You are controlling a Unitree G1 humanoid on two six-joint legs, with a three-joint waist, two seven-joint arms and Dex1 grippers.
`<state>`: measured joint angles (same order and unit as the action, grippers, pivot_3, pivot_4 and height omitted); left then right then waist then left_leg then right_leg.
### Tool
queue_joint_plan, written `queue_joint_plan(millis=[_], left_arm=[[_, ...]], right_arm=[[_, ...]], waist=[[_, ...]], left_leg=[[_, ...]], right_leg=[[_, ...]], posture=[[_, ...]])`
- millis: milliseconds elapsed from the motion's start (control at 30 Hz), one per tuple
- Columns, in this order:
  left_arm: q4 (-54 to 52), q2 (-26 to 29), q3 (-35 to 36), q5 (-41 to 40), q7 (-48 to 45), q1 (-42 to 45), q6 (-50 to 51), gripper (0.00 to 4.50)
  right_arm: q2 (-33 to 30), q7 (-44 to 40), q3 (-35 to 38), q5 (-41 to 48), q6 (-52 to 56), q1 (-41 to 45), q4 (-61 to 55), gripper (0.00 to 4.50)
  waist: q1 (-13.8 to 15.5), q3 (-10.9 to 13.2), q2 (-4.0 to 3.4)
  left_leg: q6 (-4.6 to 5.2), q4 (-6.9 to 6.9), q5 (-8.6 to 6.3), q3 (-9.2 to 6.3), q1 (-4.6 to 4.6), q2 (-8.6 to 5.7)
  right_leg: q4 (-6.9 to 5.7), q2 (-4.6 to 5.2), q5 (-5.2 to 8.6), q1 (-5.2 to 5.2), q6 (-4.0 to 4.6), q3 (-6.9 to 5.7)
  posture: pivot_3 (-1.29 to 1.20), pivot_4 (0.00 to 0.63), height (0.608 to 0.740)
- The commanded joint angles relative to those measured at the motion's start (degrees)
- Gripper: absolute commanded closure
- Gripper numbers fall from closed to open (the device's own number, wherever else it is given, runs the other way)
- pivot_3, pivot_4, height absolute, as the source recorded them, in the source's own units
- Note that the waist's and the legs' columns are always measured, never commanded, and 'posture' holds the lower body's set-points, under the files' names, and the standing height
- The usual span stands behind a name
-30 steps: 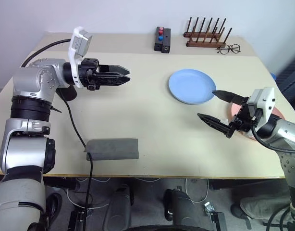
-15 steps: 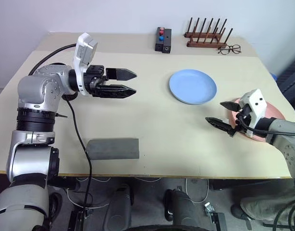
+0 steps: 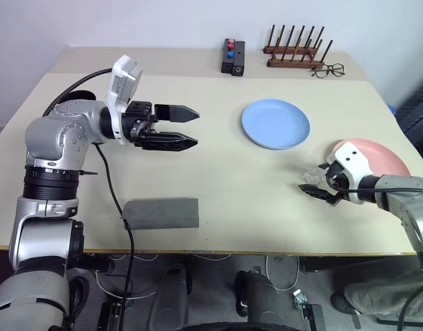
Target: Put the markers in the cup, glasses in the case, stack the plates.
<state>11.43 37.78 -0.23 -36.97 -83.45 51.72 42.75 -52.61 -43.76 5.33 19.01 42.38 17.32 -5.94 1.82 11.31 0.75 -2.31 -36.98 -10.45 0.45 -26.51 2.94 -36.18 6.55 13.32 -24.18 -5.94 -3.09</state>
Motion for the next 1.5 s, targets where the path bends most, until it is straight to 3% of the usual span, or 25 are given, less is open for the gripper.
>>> queue_joint_plan(millis=[33, 300, 567, 600, 633, 867, 900, 1067, 1300, 1500], left_arm=[[-1.69, 0.9, 1.95, -1.45, 0.15, 0.33, 0.41, 0.02], [-1.92, 1.22, 2.23, -1.77, 0.27, -0.05, 0.46, 0.02], [-2.27, 1.02, 2.06, -1.56, -0.25, -0.04, -0.25, 0.02], [-2.3, 1.05, 2.04, -1.43, -0.24, -0.06, -0.44, 0.0], [-2.33, 1.06, 2.04, -1.3, -0.21, -0.11, -0.7, 0.0], [-2.6, 1.15, 2.21, -1.29, 0.04, -0.46, -0.95, 0.0], [-2.59, 1.16, 2.2, -1.24, 0.08, -0.48, -1.03, 0.0], [-2.43, 1.06, 2.31, -1.17, 0.51, -0.16, -1.48, 0.0], [-2.4, 0.78, 2.91, -1.49, 1.5, -0.14, -1.75, 0.0], [-2.46, 0.78, 3.08, -1.82, 1.86, -0.15, -1.59, 0.0]], right_arm=[[-0.07, -0.16, 5.65, 3.04, 2.1, 2.73, 0.53, 0.0], [-7.56, -2.0, 5.16, -1.21, 3.06, -1.85, 4.1, 0.0], [-7.53, -3.03, 1.37, -4.55, 1.53, -4.9, 8.68, 0.0], [-7.39, -2.57, 0.72, -5.42, 0.78, -5.0, 9.53, 0.52], [-7.22, -2.28, 0.42, -5.88, 0.43, -4.95, 10.16, 0.73], [-7.72, -1.48, 0.18, -7.79, -1.53, -2.85, 12.38, 4.22], [-7.72, -1.38, 0.18, -8.17, -1.77, -2.49, 12.76, 4.42], [-7.01, -0.6, -0.15, -10.56, -6.74, 0.49, 15.16, 4.42], [-1.79, 4.0, -1.36, -14.26, -17.86, 12.81, 18.88, 4.42], [-0.64, 3.9, -1.38, -15.33, -20.06, 14.25, 20.47, 4.42]], waist=[[0.05, 0.0, 0.0], [0.28, 0.0, 0.0], [-0.98, 0.0, 0.0], [-1.09, 0.0, 0.0], [-1.14, 0.0, 0.0], [-1.17, -0.01, 0.02], [-1.19, -0.02, 0.03], [-1.14, -0.02, 0.02], [-2.33, 0.0, 0.0], [-2.01, 0.0, 0.0]], left_leg=[[0.0, 0.0, 0.0, 0.0, 0.0, 0.0], [0.0, 0.01, 0.0, 0.01, -0.03, -0.02], [0.0, 0.01, 0.0, 0.0, 0.0, -0.01], [0.0, 0.01, 0.0, 0.0, 0.0, -0.01], [0.0, 0.01, 0.0, 0.0, 0.0, -0.01], [0.0, -0.05, 0.0, 0.0, 0.05, -0.01], [0.0, -0.05, 0.0, 0.0, 0.06, -0.01], [0.0, -0.04, 0.0, -0.01, 0.04, -0.02], [0.0, 0.03, 0.0, -0.01, 0.06, -0.01], [0.0, 0.09, 0.01, -0.01, 0.0, -0.04]], right_leg=[[0.0, 0.0, 0.0, 0.0, 0.0, 0.0], [0.06, 0.01, 0.0, 0.01, 0.0, 0.0], [0.0, 0.01, 0.0, 0.01, -0.01, 0.01], [0.01, 0.01, 0.0, 0.01, -0.01, 0.01], [0.01, 0.01, 0.0, 0.02, -0.01, 0.01], [0.02, 0.01, -0.02, 0.1, -0.04, 0.01], [0.03, 0.01, -0.02, 0.11, -0.04, 0.01], [0.04, 0.01, -0.02, 0.1, -0.04, 0.01], [0.0, 0.0, -0.04, 0.05, -0.08, 0.02], [0.04, 0.0, -0.08, 0.02, -0.27, 0.03]], posture=[[0.0, 0.15, 0.74], [0.0, 0.15, 0.74], [0.0, 0.15, 0.74], [0.0, 0.15, 0.74], [0.0, 0.15, 0.74], [0.0, 0.15, 0.74], [0.0, 0.15, 0.74], [0.0, 0.15, 0.74], [0.0, 0.15, 0.74], [0.0, 0.15, 0.74]])
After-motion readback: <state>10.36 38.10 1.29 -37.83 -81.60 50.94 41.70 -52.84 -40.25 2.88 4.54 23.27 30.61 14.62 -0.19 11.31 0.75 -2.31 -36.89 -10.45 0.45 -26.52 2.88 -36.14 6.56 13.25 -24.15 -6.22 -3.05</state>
